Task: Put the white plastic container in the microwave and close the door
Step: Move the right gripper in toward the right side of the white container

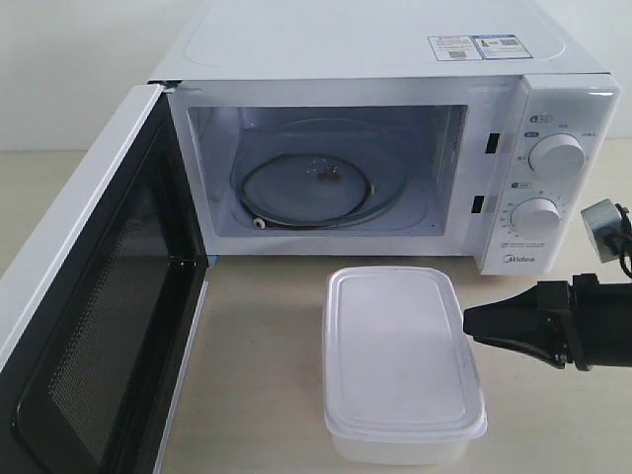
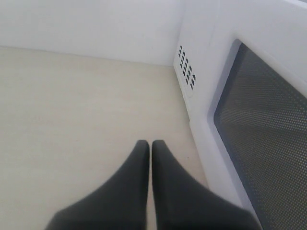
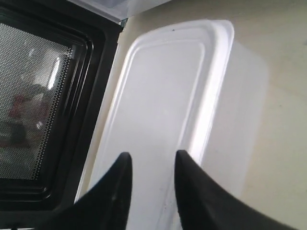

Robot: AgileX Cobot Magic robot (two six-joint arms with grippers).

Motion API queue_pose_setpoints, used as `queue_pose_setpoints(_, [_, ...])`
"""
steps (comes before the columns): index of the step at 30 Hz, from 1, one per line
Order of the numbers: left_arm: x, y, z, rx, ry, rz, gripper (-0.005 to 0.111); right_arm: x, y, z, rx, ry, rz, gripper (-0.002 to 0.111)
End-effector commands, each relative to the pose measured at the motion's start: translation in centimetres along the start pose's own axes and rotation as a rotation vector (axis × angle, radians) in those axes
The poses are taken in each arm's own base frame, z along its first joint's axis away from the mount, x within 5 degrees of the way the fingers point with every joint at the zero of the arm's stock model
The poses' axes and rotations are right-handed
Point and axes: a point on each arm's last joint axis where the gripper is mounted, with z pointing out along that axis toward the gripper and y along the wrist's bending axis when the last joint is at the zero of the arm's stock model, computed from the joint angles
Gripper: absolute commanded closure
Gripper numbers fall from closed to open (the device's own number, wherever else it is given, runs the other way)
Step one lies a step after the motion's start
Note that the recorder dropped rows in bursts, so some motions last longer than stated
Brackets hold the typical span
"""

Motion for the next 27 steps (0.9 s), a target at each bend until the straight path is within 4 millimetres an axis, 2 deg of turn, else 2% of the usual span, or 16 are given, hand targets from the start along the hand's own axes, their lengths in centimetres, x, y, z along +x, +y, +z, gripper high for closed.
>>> queue_pose_setpoints(1, [0.1,0.0,0.0,-0.004,-0.001,-0.009,0.102,-0.3,-0.6,0.0,0.072,0.004,0.039,0.066])
queue_pose_setpoints(5, [0.1,0.0,0.0,-0.004,-0.001,-0.009,0.102,-0.1,-1.4,-0.1,0.161,0.017,0.058,0.066])
queue_pose_setpoints(14, [0.1,0.0,0.0,-0.004,0.000,-0.009,0.102,0.7,-0.3,1.3,0.119,0.100,0.074,0.066])
queue_pose_setpoints(27, [0.1,0.0,0.0,-0.004,0.000,-0.009,0.102,-0.2,-0.1,1.9,0.126,0.131,0.056,0.067])
